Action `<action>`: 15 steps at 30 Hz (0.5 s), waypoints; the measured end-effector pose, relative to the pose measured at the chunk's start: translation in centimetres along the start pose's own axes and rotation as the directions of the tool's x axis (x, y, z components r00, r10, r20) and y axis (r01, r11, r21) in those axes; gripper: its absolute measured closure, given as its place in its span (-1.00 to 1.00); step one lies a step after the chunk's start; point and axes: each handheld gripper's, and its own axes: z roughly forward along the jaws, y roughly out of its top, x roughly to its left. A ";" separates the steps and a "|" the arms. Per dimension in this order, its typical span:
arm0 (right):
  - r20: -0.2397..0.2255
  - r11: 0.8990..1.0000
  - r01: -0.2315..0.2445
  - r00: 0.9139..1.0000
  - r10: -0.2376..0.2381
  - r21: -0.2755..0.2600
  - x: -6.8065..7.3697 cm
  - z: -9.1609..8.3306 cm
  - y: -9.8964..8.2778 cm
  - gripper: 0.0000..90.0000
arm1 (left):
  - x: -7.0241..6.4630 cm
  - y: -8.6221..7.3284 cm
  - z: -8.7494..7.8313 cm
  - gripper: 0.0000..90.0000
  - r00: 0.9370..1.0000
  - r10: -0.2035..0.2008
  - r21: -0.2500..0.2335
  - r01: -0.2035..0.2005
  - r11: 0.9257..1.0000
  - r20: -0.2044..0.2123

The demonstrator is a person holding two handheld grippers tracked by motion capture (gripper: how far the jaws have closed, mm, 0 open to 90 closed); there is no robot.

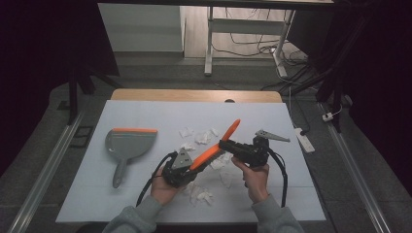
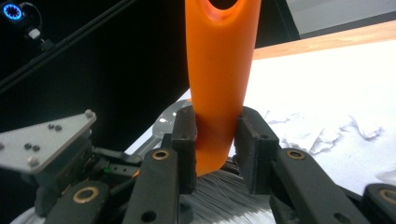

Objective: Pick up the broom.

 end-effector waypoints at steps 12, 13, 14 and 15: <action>0.084 0.980 0.171 0.980 -0.180 0.100 1.3 -0.5 0.8 0.01 | 2.2 -0.3 -2.3 0.74 1.000 -0.009 0.035 0.008 0.999 0.006; 0.084 0.980 0.171 0.980 -0.180 0.100 1.3 -0.5 0.8 0.01 | 2.5 -0.3 -2.6 0.74 1.000 -0.008 0.043 0.008 0.999 0.010; 0.096 0.973 0.197 0.973 -0.209 0.116 1.6 -0.8 1.0 -0.02 | 2.7 -0.2 -2.8 0.74 1.000 -0.006 0.054 0.005 0.999 0.009; 0.098 0.966 0.222 0.967 -0.236 0.133 1.8 -1.0 1.2 -0.05 | 2.9 -0.2 -2.9 0.74 1.000 0.001 0.072 -0.002 0.997 0.005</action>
